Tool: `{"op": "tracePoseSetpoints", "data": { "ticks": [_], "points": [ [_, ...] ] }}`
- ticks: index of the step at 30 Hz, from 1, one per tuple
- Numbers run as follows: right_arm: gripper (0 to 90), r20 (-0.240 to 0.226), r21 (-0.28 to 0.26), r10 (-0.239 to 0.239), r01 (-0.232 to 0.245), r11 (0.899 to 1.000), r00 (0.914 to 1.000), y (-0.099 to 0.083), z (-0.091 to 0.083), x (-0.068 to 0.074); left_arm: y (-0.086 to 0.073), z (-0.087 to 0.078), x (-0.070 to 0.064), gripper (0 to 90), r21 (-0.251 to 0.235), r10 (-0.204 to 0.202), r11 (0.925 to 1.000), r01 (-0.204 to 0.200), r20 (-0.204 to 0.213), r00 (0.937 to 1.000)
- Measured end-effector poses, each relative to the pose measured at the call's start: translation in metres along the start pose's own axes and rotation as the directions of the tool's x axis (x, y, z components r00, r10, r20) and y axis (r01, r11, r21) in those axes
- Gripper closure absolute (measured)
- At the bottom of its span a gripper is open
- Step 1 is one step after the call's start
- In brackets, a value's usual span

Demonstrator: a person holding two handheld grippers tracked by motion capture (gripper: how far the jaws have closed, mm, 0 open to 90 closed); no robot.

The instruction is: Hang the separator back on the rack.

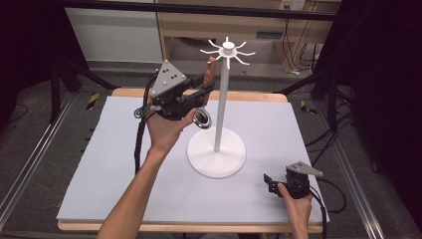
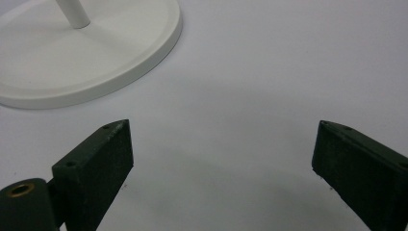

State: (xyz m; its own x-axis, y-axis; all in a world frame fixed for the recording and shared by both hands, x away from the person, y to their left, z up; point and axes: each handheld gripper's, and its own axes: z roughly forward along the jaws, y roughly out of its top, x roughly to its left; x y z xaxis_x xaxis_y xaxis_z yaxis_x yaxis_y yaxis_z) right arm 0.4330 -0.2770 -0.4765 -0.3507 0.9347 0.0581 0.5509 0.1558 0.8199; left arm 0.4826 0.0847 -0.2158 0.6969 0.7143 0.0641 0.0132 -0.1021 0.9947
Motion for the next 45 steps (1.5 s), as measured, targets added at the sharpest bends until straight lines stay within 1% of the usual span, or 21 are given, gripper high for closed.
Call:
{"op": "tracePoseSetpoints", "data": {
  "ticks": [6,11,13,15,17,20,23,26,29,30,32,34,36,39,41,45],
  "points": [
    [7.7,-0.003,0.003,0.002,-0.002,1.0,1.0,0.0,0.001,0.001,0.0,0.002,0.001,66.4,0.003,-0.005,1.0,0.005,0.004,1.0],
    [7.7,-0.009,0.004,0.008,-0.008,1.0,0.9999,0.0,0.001,0.002,0.001,0.005,0.002,66.1,0.004,-0.002,1.0,0.002,-0.003,1.0],
    [7.7,-0.008,0.004,0.008,-0.008,1.0,0.9999,0.0,0.001,0.002,0.001,0.007,0.002,66.0,0.004,-0.001,1.0,0.001,-0.002,1.0],
    [7.7,-0.008,0.005,0.008,-0.008,1.0,0.9999,0.0,0.001,0.002,0.001,0.008,0.002,65.8,0.003,-0.009,1.0,0.009,0.0,1.0],
    [7.7,-0.008,0.005,0.007,-0.007,1.0,0.9999,0.0,0.001,0.002,0.001,0.01,0.001,65.4,0.006,-0.005,1.0,0.005,-0.002,1.0],
    [7.7,-0.008,0.005,0.006,-0.006,1.0,0.9999,0.0,0.001,0.002,0.001,0.011,0.001,62.4,0.008,-0.001,1.0,0.001,-0.015,0.9999],
    [7.7,-0.007,0.002,0.007,-0.007,1.0,1.0,0.0,0.001,0.001,0.001,0.01,0.001,61.3,0.01,0.004,0.9999,-0.004,-0.008,1.0],
    [7.7,-0.007,0.003,0.007,-0.007,1.0,1.0,0.0,0.001,0.002,0.001,0.01,-0.001,61.0,0.017,0.009,0.9998,-0.009,-0.01,0.9999],
    [7.7,-0.009,0.005,0.008,-0.008,1.0,0.9999,0.0,0.0,0.002,0.001,0.009,-0.002,58.2,0.021,0.01,0.9997,-0.009,-0.01,0.9999],
    [7.7,-0.007,0.004,0.006,-0.006,1.0,1.0,0.0,0.001,0.002,0.0,0.008,-0.001,57.6,0.022,0.016,0.9996,-0.015,-0.01,0.9998],
    [7.7,-0.007,0.004,0.006,-0.006,1.0,1.0,0.0,0.0,0.001,-0.001,0.007,-0.001,56.0,0.023,0.007,0.9997,-0.007,-0.007,0.9999],
    [7.7,-0.007,0.004,0.005,-0.005,1.0,1.0,0.0,0.0,0.001,-0.003,0.003,0.0,54.8,0.026,0.02,0.9994,-0.02,-0.007,0.9998],
    [7.7,-0.002,0.002,0.003,-0.003,1.0,1.0,0.0,0.001,0.001,-0.006,0.0,0.0,53.1,0.031,0.012,0.9995,-0.011,-0.007,0.9999],
    [7.7,0.0,0.001,0.004,-0.004,1.0,1.0,0.0,0.001,0.001,-0.01,-0.006,0.002,51.2,0.039,0.013,0.9992,-0.013,-0.007,0.9999],
    [7.7,0.004,-0.002,-0.001,0.001,1.0,1.0,0.0,0.001,0.0,-0.014,-0.012,0.002,49.3,0.055,0.009,0.9985,-0.008,-0.006,0.9999],
    [7.7,0.008,-0.004,0.001,-0.001,1.0,1.0,0.0,0.001,0.0,-0.022,-0.022,0.005,46.6,0.068,0.027,0.9974,-0.026,-0.009,0.9996]
  ]
}}
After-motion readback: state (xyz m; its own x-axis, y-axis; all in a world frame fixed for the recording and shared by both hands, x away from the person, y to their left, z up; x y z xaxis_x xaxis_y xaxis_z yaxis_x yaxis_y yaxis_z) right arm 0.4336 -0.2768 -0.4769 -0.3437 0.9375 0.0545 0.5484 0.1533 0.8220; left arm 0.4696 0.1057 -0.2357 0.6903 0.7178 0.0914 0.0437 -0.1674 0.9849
